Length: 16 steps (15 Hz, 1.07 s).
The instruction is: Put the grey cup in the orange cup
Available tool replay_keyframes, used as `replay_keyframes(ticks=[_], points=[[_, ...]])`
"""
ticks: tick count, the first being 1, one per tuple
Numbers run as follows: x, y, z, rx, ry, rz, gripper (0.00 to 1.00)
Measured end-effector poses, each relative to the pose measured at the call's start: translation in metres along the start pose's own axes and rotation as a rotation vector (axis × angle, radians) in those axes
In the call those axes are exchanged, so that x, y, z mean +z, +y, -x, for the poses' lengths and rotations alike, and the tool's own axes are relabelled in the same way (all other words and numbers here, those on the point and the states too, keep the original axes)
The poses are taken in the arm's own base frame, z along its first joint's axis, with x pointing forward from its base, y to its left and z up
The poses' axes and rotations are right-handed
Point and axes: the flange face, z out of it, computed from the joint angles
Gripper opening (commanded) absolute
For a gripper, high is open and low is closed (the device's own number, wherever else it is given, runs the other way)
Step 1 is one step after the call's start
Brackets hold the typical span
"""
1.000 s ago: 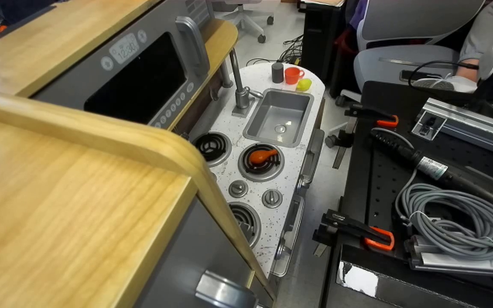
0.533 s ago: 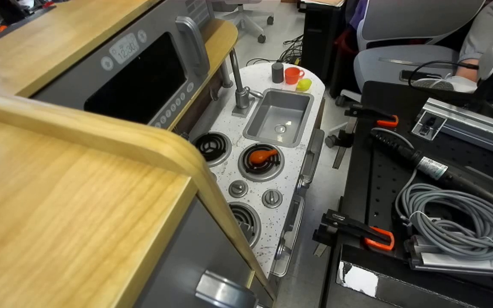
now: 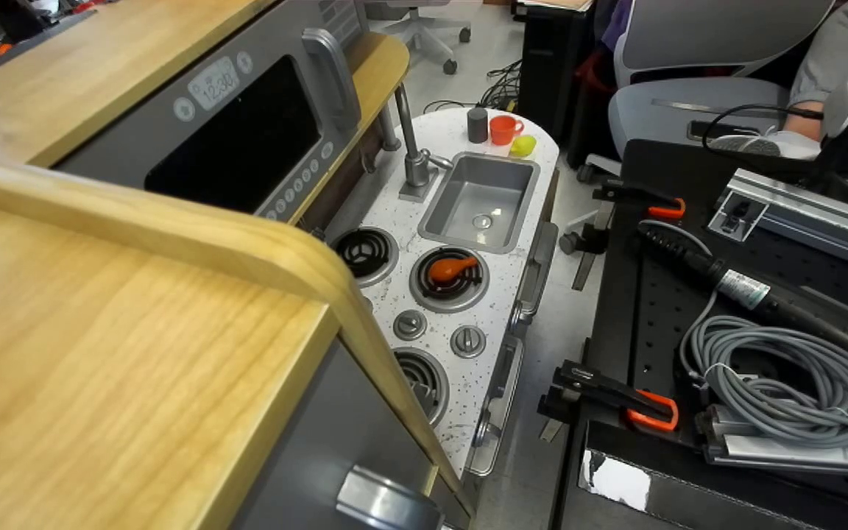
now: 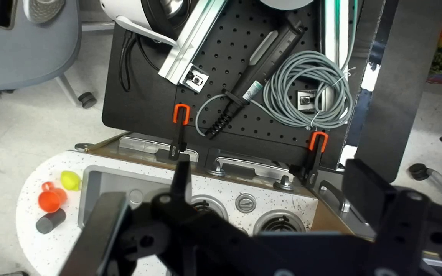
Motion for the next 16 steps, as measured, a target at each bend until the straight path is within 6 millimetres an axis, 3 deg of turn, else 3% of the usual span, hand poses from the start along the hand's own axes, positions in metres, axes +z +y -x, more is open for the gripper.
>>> replay_keyframes(ticks=[4, 8, 12, 16], points=[[0.016, 0.01, -0.01, 0.013, -0.003, -0.025, 1.0], [0.04, 0.04, -0.029, 0.066, 0.055, -0.068, 1.0], [0.089, 0.078, -0.054, 0.15, 0.072, -0.118, 1.0], [0.151, 0.108, -0.087, 0.242, 0.07, -0.17, 1.0]])
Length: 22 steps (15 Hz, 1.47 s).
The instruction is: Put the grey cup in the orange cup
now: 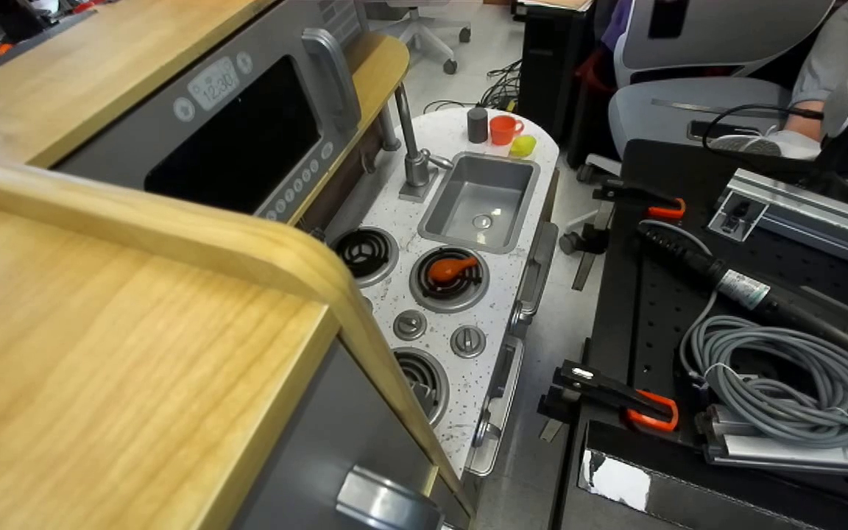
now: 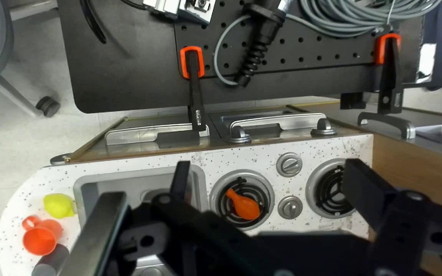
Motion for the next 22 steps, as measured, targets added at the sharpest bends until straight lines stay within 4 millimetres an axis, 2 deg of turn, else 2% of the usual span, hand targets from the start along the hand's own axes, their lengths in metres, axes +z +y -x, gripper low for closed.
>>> replay_keyframes(ticks=[6, 9, 15, 22], points=[[0.099, 0.037, -0.045, 0.159, -0.074, -0.061, 1.0], [0.134, 0.059, -0.068, 0.243, -0.08, -0.057, 1.0], [0.168, 0.119, -0.119, 0.524, 0.019, 0.025, 1.0], [0.186, 0.195, -0.174, 0.808, 0.132, 0.155, 1.0]])
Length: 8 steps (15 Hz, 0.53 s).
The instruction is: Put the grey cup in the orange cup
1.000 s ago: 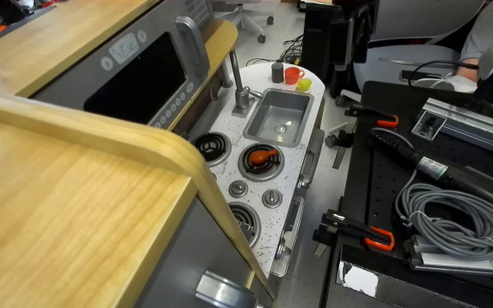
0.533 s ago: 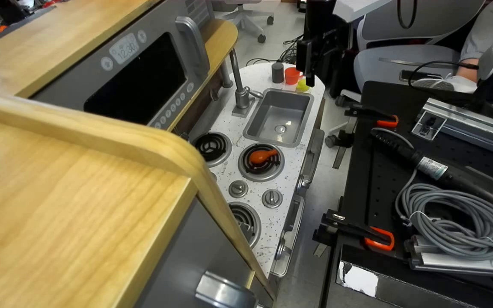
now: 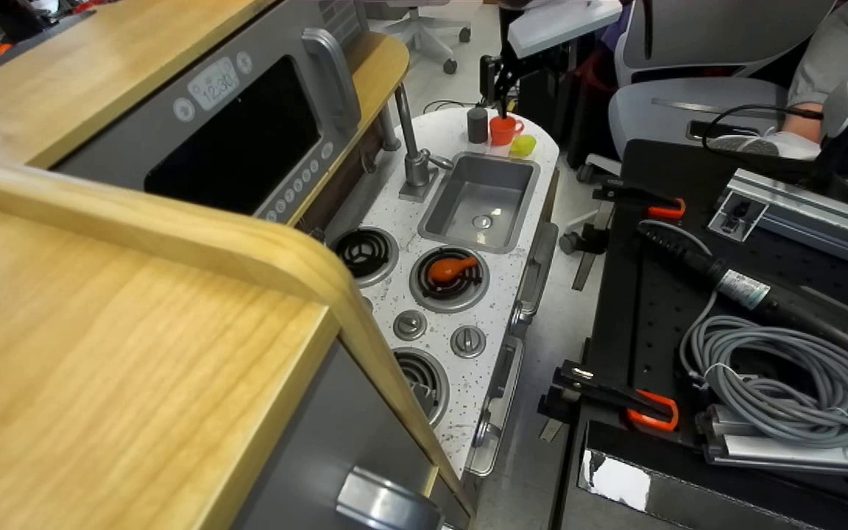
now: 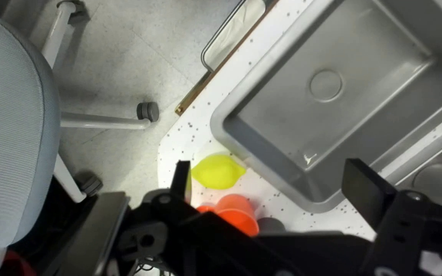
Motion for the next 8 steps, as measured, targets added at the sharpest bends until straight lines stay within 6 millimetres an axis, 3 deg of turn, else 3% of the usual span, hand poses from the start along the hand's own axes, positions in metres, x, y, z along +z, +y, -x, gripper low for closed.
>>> replay_keyframes(ticks=[8], points=[[0.04, -0.03, -0.065, 0.152, 0.097, 0.029, 1.0]])
